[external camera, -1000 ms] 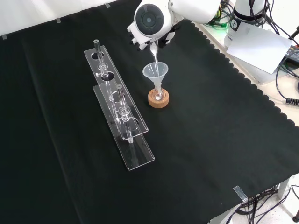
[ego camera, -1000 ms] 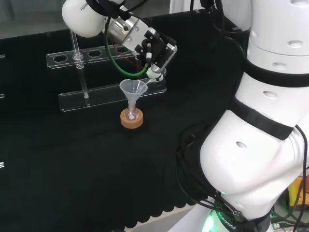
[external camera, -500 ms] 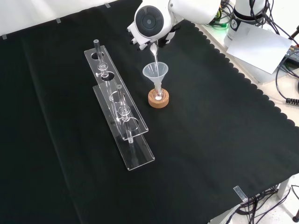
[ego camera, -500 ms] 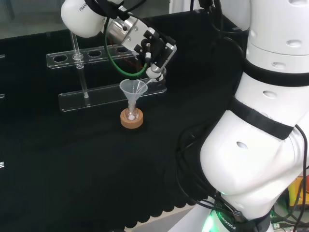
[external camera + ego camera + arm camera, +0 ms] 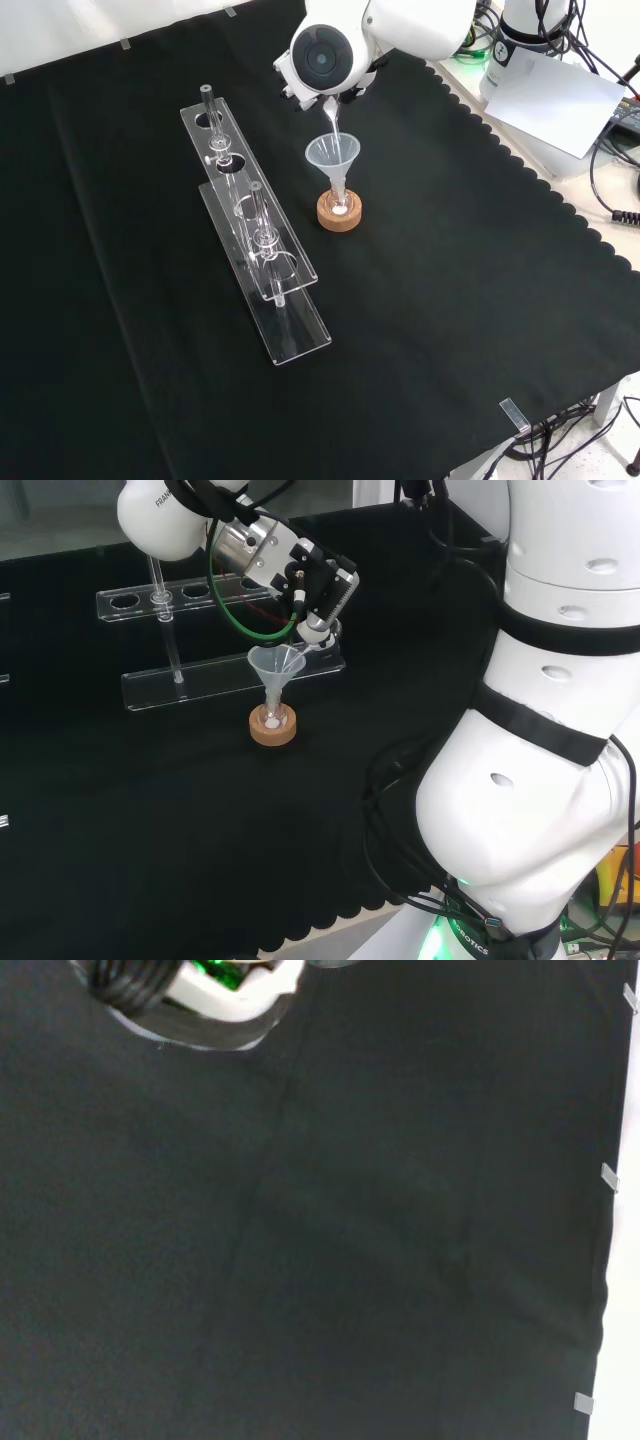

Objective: Pour all the NaCl from the weighing funnel into the round-bottom flask.

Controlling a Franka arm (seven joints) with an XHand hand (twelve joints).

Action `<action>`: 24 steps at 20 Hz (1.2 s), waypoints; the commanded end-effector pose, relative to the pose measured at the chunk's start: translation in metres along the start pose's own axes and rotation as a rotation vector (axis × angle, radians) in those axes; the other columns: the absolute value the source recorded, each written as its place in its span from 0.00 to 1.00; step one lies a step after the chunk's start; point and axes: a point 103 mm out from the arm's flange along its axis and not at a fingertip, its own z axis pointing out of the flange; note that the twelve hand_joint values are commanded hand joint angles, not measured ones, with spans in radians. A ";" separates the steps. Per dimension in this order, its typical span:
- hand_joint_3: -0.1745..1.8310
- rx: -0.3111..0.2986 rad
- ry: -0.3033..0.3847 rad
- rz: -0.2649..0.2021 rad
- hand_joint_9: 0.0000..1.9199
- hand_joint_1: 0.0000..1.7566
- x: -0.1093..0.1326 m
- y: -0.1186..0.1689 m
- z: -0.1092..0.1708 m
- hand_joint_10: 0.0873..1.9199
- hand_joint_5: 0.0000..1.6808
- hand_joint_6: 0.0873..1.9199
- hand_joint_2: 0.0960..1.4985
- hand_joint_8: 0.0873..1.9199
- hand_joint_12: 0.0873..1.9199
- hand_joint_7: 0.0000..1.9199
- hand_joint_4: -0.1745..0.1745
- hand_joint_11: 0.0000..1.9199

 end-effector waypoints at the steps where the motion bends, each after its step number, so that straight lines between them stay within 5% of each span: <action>1: 0.41 0.009 -0.009 0.005 0.47 0.61 -0.001 0.001 -0.001 0.21 0.64 0.50 0.47 0.31 0.62 0.32 1.00 0.34; 24: 0.41 0.033 -0.054 0.017 0.47 0.61 0.002 -0.001 -0.010 0.21 0.64 0.50 0.46 0.31 0.62 0.32 1.00 0.34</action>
